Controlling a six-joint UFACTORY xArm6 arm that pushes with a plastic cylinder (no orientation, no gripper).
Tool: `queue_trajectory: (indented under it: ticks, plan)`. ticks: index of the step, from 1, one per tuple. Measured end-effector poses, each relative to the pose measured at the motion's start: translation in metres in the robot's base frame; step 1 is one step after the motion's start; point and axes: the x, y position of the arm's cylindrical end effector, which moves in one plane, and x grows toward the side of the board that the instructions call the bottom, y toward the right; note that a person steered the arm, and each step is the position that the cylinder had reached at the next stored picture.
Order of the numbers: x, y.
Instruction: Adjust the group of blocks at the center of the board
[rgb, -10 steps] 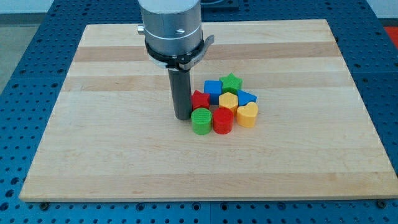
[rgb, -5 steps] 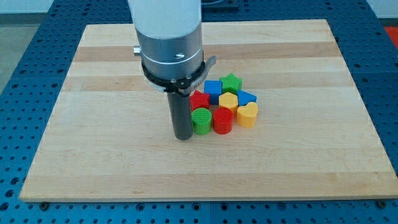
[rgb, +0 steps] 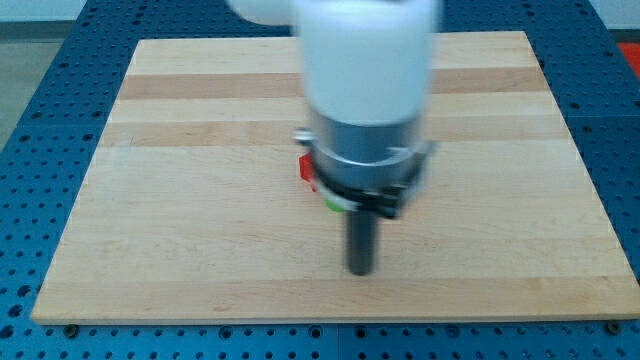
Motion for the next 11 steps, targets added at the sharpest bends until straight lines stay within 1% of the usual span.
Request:
queue_trajectory:
  ticks: [1, 2, 3, 4, 5, 6, 8, 9, 10, 11]
  plan:
    - [-0.026, 0.078]
    - [-0.074, 0.125]
    - [-0.13, 0.133]
    - [-0.164, 0.105]
    - [-0.127, 0.102]
    - [-0.088, 0.078]
    - [-0.087, 0.025]
    - [-0.082, 0.025]
    - [-0.073, 0.063]
    - [-0.043, 0.057]
